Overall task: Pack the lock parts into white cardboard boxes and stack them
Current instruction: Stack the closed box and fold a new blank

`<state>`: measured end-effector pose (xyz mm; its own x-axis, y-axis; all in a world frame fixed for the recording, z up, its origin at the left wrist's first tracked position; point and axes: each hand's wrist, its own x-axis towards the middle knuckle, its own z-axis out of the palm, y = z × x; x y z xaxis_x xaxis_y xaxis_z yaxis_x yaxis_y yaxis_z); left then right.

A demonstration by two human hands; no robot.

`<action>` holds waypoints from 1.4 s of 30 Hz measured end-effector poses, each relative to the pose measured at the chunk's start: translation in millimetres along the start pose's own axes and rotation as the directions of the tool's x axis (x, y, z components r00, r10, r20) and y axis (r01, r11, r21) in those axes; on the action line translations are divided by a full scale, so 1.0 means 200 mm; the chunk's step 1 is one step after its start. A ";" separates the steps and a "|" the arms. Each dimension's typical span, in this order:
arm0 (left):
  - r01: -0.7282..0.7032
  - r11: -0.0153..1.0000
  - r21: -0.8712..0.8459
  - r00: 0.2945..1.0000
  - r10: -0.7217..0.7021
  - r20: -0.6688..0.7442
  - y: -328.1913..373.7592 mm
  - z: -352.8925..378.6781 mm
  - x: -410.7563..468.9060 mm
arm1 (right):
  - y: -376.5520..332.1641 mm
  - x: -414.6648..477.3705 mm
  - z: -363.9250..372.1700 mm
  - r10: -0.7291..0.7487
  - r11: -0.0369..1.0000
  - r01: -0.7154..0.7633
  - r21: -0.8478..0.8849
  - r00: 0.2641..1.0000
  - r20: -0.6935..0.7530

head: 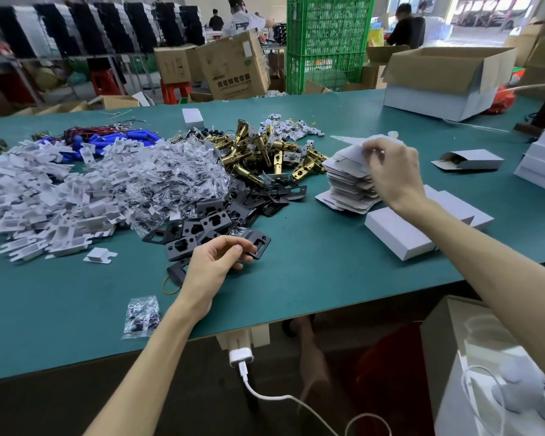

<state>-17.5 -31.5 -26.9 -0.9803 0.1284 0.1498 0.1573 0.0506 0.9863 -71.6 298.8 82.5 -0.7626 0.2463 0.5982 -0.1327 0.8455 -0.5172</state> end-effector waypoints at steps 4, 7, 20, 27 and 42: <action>-0.010 1.000 0.003 1.000 0.010 -0.004 -0.01 0.00 0.00 | -0.18 -0.11 -0.02 -0.230 0.942 0.259 0.215 0.961 -0.151; -0.002 1.000 -0.016 1.000 0.002 -0.009 0.01 0.00 0.00 | -0.31 -0.30 0.05 -0.398 0.859 0.407 0.312 0.913 -0.093; 0.116 0.963 -0.242 0.991 -0.129 -0.036 0.05 -0.01 -0.01 | -0.47 -0.78 0.32 -0.283 0.851 -0.014 0.526 0.830 0.481; 0.081 0.956 -0.281 0.984 -0.122 -0.129 0.03 -0.01 0.00 | -0.46 -0.78 0.37 -0.214 0.868 -0.145 0.476 0.755 0.620; 0.100 0.961 -0.259 0.995 -0.096 0.026 0.08 -0.01 -0.03 | -0.34 -0.74 0.37 -0.104 0.381 -0.568 0.730 0.758 0.644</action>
<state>-9.2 -34.4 -12.4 -0.9875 0.1489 0.0522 0.0225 -0.1946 0.9806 2.7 170.3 -16.1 -0.9718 -0.2069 0.1128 -0.0793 -0.1637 -0.9833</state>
